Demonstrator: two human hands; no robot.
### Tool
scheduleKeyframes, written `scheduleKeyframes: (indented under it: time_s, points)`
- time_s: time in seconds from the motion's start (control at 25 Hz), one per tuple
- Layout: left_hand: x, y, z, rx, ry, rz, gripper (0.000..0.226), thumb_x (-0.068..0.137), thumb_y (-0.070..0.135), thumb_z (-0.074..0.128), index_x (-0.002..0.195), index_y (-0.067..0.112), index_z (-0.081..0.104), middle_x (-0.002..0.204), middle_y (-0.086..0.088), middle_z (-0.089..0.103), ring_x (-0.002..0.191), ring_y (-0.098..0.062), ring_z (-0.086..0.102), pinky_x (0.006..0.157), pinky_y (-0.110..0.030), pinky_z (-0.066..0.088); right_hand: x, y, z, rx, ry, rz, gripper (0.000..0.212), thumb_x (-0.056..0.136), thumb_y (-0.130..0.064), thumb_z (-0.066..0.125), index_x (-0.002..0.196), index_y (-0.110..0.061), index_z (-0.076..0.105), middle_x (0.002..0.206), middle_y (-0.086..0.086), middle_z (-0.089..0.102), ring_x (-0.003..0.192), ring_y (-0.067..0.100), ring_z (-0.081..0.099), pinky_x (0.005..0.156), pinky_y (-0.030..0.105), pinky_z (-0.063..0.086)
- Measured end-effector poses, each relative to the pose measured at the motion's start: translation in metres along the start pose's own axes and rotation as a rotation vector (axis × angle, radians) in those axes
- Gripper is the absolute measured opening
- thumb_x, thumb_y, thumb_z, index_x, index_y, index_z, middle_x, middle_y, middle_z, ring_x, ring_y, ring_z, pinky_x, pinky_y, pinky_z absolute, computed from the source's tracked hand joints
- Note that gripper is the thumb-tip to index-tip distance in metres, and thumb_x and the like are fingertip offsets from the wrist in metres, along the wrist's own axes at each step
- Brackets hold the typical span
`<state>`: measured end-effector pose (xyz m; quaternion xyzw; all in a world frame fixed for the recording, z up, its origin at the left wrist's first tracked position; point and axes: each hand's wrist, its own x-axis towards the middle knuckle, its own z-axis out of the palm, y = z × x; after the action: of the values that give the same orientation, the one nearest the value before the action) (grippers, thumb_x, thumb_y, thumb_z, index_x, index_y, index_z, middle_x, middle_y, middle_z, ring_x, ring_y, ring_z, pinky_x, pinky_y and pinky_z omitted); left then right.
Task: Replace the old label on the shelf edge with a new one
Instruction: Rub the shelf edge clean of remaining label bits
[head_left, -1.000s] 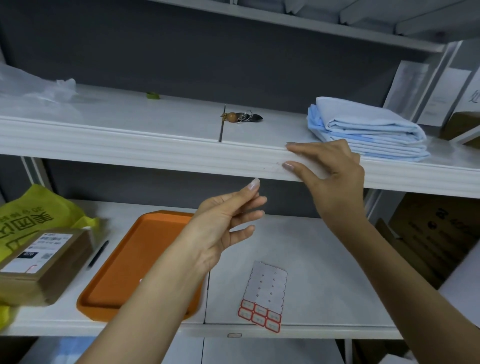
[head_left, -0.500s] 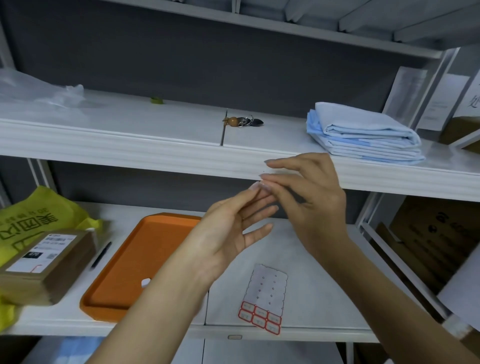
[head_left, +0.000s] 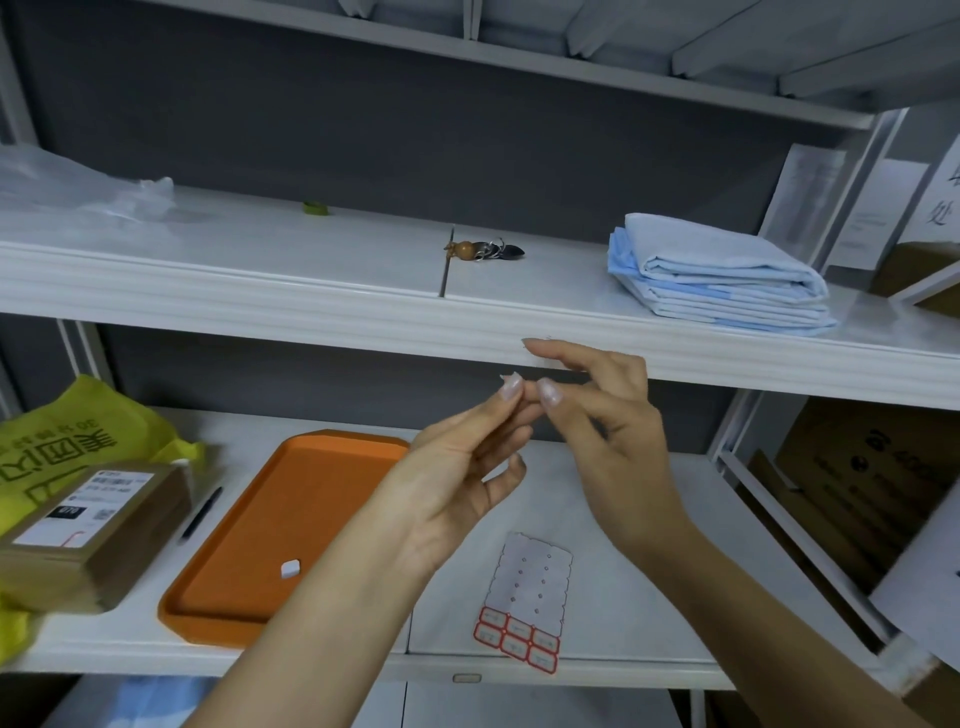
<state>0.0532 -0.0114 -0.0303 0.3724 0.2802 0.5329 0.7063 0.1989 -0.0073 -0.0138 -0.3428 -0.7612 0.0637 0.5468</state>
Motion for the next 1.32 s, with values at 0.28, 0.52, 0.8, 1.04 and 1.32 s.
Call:
scheduleKeyframes:
  time_s: [0.28,0.52,0.8,1.04,1.32]
  points:
    - [0.000,-0.002,0.000,0.314,0.143,0.241,0.028,0.071,0.046,0.078,0.084,0.022,0.080,0.092,0.002,0.077,0.076,0.002,0.066,0.069,-0.021,0.050,0.011,-0.001,-0.014,-0.211,0.100,-0.170,0.018,0.093,-0.019,0.059,0.101,-0.015,0.074,0.103,-0.004,0.068,0.103,0.014,0.053,0.088,0.019,0.036]
    - [0.004,-0.002,0.000,0.293,0.197,0.241,0.023,0.082,0.038,0.073,0.092,0.019,0.079,0.098,0.004,0.077,0.075,0.003,0.065,0.068,-0.019,0.052,0.048,0.019,-0.015,-0.499,0.076,0.176,0.064,0.072,-0.061,0.070,0.128,-0.036,0.051,0.128,-0.011,0.051,0.123,0.010,0.033,0.095,0.023,0.011]
    - [0.009,-0.004,-0.001,0.313,0.241,0.210,0.021,0.083,0.039,0.071,0.093,0.023,0.080,0.096,0.008,0.077,0.077,0.002,0.067,0.070,-0.023,0.050,0.056,0.025,-0.010,-0.582,0.064,0.200,0.053,0.070,-0.064,0.069,0.115,-0.039,0.059,0.114,-0.015,0.045,0.117,0.012,0.032,0.087,0.021,0.010]
    - [0.013,-0.005,-0.001,0.342,0.259,0.200,0.015,0.079,0.041,0.074,0.088,0.031,0.080,0.093,0.013,0.077,0.077,0.003,0.068,0.067,-0.021,0.050,0.055,0.028,-0.024,-0.448,0.007,0.166,0.038,0.079,-0.047,0.071,0.116,-0.043,0.061,0.109,-0.020,0.047,0.108,-0.001,0.028,0.083,0.017,0.010]
    - [0.018,-0.004,-0.003,0.310,0.312,0.180,0.033,0.056,0.053,0.081,0.082,0.033,0.080,0.088,0.014,0.076,0.076,0.001,0.068,0.066,-0.023,0.050,0.054,0.029,-0.028,-0.519,-0.076,0.159,0.051,0.077,-0.053,0.070,0.124,-0.045,0.054,0.112,-0.021,0.039,0.115,0.003,0.027,0.087,0.018,0.008]
